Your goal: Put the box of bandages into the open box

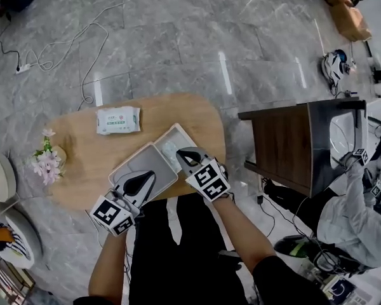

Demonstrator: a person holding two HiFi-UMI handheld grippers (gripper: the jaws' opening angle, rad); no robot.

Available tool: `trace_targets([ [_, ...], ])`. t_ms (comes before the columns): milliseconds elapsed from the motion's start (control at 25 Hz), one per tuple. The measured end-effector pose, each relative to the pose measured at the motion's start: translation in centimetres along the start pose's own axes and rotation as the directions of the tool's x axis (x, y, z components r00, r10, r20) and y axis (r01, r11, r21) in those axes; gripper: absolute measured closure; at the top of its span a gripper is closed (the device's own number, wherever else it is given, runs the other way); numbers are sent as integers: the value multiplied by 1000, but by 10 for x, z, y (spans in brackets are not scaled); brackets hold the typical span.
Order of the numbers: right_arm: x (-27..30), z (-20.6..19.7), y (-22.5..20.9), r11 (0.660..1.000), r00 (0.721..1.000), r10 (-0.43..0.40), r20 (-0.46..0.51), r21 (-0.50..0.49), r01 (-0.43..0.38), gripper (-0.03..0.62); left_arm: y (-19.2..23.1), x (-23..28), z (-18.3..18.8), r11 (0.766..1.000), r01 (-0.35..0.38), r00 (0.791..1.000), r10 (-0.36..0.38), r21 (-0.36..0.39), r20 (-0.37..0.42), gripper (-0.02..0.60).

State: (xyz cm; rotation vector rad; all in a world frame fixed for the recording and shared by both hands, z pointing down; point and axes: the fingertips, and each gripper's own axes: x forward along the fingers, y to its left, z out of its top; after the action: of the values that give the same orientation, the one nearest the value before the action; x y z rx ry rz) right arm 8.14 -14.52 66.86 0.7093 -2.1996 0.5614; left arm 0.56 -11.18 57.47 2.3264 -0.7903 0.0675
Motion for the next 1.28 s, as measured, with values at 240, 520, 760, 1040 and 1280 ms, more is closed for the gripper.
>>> trace_targets([
  [240, -89, 93, 25, 995, 978, -3, 206, -95, 23, 583, -35, -28, 68, 997, 25, 998, -29, 76, 56, 563],
  [520, -209, 173, 49, 990, 912, 23, 410, -138, 36, 583, -108, -59, 143, 975, 81, 990, -103, 205, 97, 563],
  [760, -291, 217, 90, 981, 797, 171, 579, -175, -83, 583, -156, -85, 197, 954, 86, 980, -133, 287, 149, 563],
  [1040, -381, 226, 116, 911, 570, 413, 710, -336, -241, 583, -215, -107, 223, 926, 63, 966, -150, 372, 210, 563],
  [1280, -418, 217, 114, 872, 502, 490, 712, -394, -292, 583, -243, -120, 221, 922, 15, 957, -125, 388, 261, 563],
])
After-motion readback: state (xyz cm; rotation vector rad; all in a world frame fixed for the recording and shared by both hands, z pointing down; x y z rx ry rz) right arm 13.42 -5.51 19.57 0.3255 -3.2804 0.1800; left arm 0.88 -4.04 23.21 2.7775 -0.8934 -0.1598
